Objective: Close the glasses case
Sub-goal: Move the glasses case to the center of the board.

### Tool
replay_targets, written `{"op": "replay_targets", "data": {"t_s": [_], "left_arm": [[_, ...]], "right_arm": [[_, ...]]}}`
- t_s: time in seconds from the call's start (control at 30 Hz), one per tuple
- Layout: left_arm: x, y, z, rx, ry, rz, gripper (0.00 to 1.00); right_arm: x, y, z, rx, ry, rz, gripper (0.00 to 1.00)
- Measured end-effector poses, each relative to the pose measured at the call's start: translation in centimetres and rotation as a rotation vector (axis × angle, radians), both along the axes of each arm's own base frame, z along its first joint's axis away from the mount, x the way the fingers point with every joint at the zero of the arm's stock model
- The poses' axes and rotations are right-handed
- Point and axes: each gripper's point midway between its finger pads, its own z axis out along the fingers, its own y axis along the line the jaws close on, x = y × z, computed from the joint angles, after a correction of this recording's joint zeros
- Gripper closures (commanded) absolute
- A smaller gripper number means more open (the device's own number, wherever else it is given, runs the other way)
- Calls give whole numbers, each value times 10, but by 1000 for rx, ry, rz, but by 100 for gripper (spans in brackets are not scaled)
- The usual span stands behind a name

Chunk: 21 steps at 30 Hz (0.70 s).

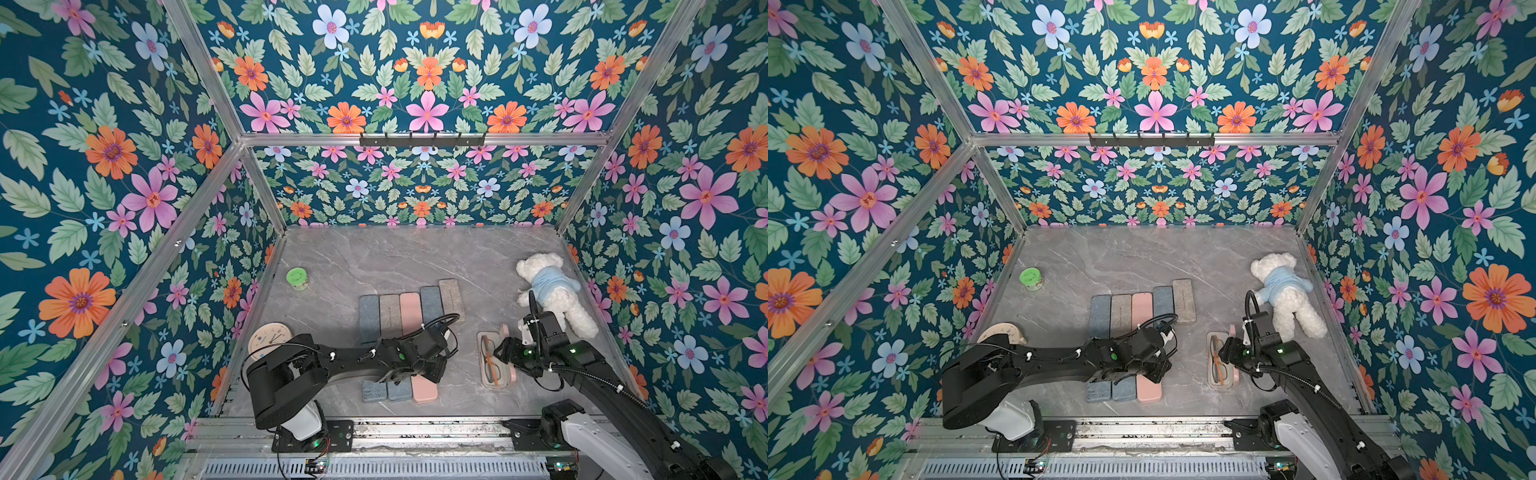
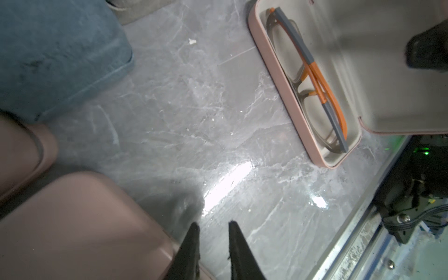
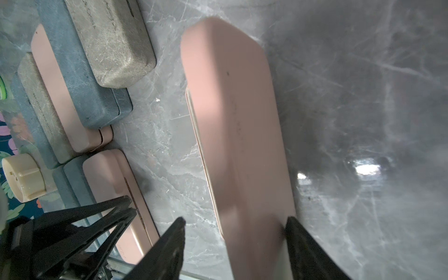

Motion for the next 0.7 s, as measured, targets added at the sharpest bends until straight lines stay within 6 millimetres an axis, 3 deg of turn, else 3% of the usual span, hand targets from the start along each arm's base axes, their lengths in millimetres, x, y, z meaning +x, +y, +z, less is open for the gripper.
{"op": "replay_targets", "data": {"t_s": [0.4, 0.7], "left_arm": [[13, -5, 47, -100, -80, 29, 73], [38, 14, 62, -115, -127, 95, 72]], "right_arm": [[-2, 6, -4, -15, 17, 36, 49], [-3, 11, -4, -36, 9, 72, 54]]}}
